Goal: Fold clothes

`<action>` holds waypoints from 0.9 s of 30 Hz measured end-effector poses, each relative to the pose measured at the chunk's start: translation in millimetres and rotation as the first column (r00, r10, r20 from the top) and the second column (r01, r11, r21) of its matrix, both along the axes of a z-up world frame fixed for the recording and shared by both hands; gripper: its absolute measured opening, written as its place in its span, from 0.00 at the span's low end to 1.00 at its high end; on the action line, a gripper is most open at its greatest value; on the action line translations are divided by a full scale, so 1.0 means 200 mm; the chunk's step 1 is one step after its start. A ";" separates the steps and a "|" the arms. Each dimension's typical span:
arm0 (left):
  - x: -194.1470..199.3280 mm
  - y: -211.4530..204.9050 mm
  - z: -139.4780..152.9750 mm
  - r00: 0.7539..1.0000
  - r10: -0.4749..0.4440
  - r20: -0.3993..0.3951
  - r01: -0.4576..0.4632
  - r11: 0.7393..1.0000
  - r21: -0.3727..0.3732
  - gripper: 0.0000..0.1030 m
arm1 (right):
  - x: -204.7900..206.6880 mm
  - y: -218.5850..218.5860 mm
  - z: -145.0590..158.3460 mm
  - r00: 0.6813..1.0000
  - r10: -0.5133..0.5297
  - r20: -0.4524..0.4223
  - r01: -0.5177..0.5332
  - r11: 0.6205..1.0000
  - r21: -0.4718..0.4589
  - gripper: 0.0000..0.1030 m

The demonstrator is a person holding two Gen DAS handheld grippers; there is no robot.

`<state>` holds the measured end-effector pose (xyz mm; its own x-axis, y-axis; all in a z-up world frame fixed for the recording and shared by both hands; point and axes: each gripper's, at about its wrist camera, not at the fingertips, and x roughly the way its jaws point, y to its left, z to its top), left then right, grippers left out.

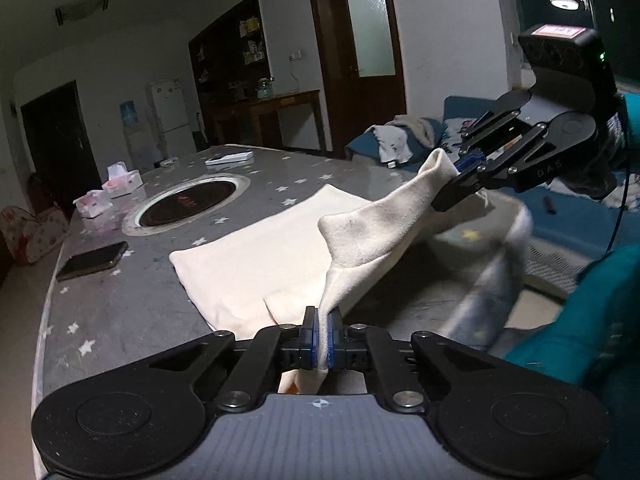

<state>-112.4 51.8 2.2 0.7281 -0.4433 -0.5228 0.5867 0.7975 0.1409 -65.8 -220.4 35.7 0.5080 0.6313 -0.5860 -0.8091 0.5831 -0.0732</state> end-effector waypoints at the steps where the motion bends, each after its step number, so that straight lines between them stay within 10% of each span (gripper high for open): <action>1: -0.01 -0.01 0.01 1.000 -0.001 0.002 0.001 1.000 0.000 0.05 | -0.02 -0.01 0.02 1.000 0.006 -0.008 -0.006 1.000 -0.002 0.09; 17: 0.65 -0.09 0.18 0.992 0.046 0.119 -0.051 0.998 0.035 0.05 | 0.47 0.04 0.18 0.996 -0.045 0.073 0.050 0.997 -0.065 0.09; 27: 1.20 -0.16 -0.16 0.979 0.201 -0.033 -0.199 0.978 0.064 0.10 | 0.99 0.07 -0.20 0.966 -0.259 -0.022 0.256 0.962 -0.091 0.14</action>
